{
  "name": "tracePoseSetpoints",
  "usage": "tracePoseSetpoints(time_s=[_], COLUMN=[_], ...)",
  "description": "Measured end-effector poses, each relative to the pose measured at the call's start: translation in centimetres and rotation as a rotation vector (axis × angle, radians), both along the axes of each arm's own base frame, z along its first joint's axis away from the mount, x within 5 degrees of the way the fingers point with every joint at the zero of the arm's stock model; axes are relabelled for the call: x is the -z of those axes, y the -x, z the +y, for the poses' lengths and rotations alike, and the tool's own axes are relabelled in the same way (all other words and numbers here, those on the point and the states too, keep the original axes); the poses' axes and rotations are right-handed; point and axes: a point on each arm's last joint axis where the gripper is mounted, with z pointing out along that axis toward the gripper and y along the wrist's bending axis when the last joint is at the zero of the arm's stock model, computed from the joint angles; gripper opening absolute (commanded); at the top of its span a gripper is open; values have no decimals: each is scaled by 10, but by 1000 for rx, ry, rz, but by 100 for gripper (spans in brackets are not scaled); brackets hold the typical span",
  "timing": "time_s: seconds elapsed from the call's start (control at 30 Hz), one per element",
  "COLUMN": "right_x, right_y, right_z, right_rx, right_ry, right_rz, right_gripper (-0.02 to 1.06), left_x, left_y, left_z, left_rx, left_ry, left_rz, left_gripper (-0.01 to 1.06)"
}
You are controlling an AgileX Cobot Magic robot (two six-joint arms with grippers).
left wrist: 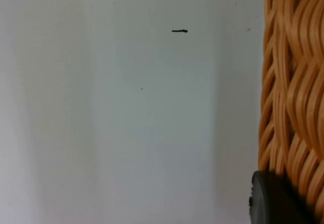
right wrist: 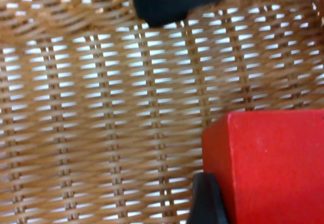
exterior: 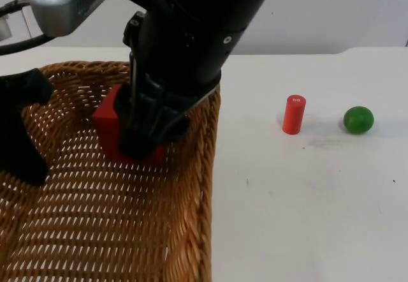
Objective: Pick up the basket with the left hand and place the object to the left of the red cylinder into the basket with the right hand.
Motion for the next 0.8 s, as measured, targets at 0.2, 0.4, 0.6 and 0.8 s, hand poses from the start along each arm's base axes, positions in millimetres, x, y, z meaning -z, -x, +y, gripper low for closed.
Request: tracePoseSetpoints(time_s=[0.2, 0.4, 0.6, 0.8], right_x=[0, 0, 0, -5], right_y=[0, 1, 1, 3], right_z=[0, 0, 0, -1], right_rx=[2, 6, 11, 23], right_ry=[-6, -4, -7, -20], right_rz=[5, 10, 15, 17], right_gripper=[29, 69, 76, 76], left_x=[0, 0, 0, 0], left_y=[0, 0, 0, 0], left_z=[0, 0, 0, 0], left_rx=[-1, -2, -2, 0], left_ry=[2, 3, 1, 1], left_rz=[0, 0, -1, -2], left_gripper=[0, 0, 0, 0])
